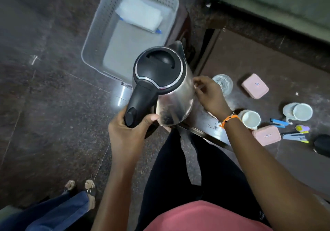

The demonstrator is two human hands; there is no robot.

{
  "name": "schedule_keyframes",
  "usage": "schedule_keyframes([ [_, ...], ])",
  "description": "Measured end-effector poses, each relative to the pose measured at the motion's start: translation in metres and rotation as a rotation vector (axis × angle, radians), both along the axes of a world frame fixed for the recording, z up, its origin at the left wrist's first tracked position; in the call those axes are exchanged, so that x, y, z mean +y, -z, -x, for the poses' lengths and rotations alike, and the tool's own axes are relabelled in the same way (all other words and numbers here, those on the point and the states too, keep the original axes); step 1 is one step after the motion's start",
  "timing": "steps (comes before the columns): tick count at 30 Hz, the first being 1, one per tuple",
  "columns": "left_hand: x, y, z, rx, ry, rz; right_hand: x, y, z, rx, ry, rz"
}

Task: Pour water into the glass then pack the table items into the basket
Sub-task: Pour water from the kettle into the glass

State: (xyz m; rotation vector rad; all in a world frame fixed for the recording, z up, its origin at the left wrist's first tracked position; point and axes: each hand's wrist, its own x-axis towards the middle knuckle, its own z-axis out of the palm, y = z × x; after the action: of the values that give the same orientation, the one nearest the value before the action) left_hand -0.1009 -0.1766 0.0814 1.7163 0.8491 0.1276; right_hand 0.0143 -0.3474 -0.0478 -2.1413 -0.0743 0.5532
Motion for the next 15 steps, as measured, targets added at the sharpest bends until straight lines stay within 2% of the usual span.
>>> schedule_keyframes([
  [5,0.045,-0.013,-0.009,-0.172,-0.077,-0.036,0.055,-0.018,-0.020,0.004,-0.033,-0.016],
  [9,0.084,-0.010,-0.034,-0.241,-0.097,-0.034,0.095,-0.018,-0.031,-0.011,-0.001,0.010],
  [15,0.148,0.029,-0.082,-0.201,-0.150,-0.036,0.155,0.003,-0.050,0.038,0.169,0.141],
])
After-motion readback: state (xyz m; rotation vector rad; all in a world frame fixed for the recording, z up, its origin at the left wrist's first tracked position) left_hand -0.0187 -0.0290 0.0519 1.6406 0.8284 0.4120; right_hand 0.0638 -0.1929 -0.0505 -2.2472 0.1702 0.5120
